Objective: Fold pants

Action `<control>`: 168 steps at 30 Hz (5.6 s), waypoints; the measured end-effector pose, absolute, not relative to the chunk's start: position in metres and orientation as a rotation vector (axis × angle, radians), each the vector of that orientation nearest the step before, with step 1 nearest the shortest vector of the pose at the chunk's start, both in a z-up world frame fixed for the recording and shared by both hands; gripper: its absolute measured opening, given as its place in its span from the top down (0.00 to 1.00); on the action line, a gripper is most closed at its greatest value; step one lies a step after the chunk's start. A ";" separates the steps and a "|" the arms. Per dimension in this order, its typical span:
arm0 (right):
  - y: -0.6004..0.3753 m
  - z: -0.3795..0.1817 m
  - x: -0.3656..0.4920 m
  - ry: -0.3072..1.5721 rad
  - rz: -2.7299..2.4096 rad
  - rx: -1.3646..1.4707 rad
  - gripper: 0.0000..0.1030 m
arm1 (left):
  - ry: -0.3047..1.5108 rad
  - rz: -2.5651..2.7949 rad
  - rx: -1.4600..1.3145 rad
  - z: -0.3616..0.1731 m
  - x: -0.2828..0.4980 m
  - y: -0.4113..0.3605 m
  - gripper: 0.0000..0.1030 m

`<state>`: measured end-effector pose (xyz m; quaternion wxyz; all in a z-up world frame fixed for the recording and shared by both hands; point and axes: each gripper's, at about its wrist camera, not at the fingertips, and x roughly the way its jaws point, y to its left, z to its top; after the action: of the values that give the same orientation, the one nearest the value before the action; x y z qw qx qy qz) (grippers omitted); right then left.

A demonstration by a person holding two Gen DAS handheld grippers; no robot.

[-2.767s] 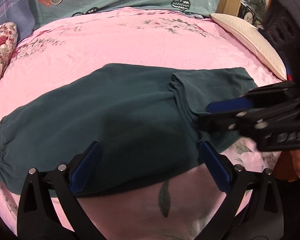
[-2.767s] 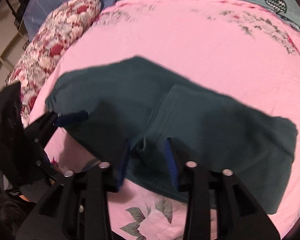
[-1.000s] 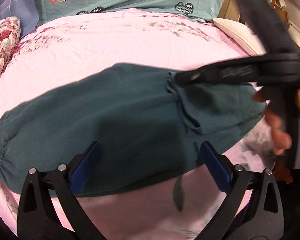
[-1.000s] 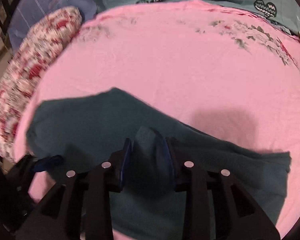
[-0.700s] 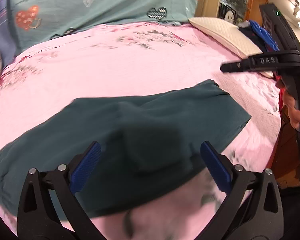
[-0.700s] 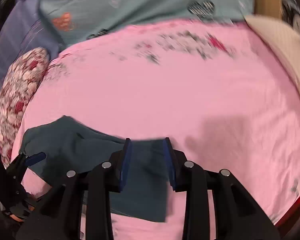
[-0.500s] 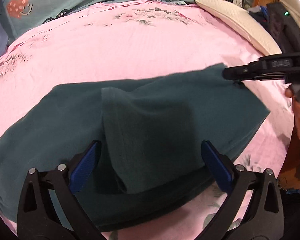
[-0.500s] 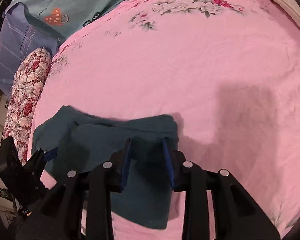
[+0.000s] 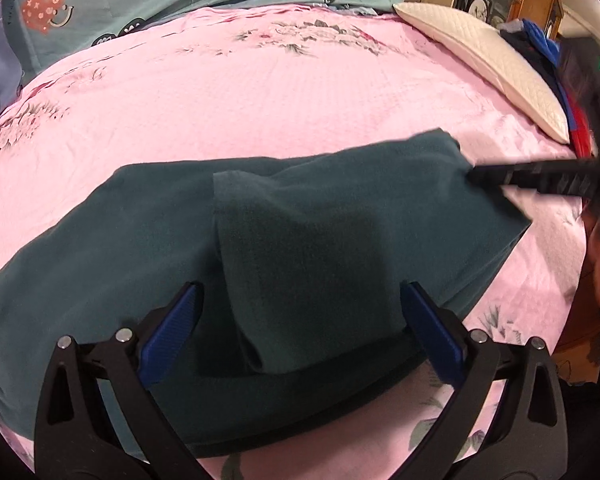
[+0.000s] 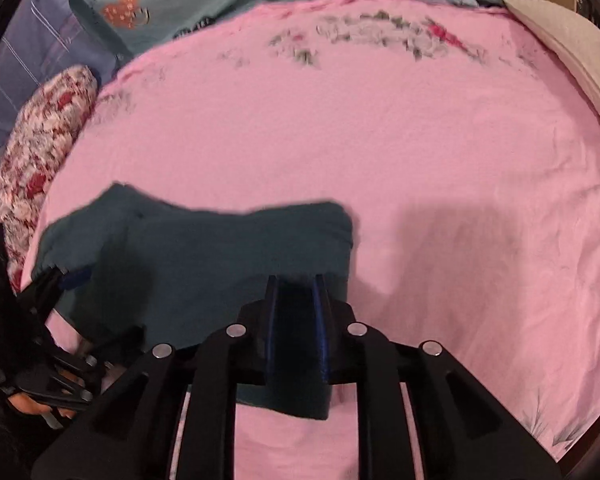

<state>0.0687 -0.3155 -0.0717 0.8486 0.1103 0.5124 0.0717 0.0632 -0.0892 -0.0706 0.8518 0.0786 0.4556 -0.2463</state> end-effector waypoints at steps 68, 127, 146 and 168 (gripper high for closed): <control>-0.223 -0.008 0.038 0.766 0.405 0.197 0.68 | 0.815 -0.565 0.061 0.047 0.046 0.016 0.81; -0.307 -0.056 -0.002 1.034 0.321 0.252 0.37 | 0.987 -0.664 -0.162 -0.022 0.051 -0.041 0.09; -0.285 0.054 0.017 0.836 0.515 0.249 0.85 | 0.957 -0.618 -0.156 -0.020 0.053 -0.038 0.09; -0.326 -0.059 -0.001 1.111 0.378 0.298 0.54 | 0.974 -0.661 -0.090 -0.030 0.049 -0.056 0.08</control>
<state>-0.0013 -0.3261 -0.0593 0.8222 0.1400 0.5223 0.1777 0.0488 -0.0563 -0.0301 0.8307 -0.0423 0.4594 -0.3117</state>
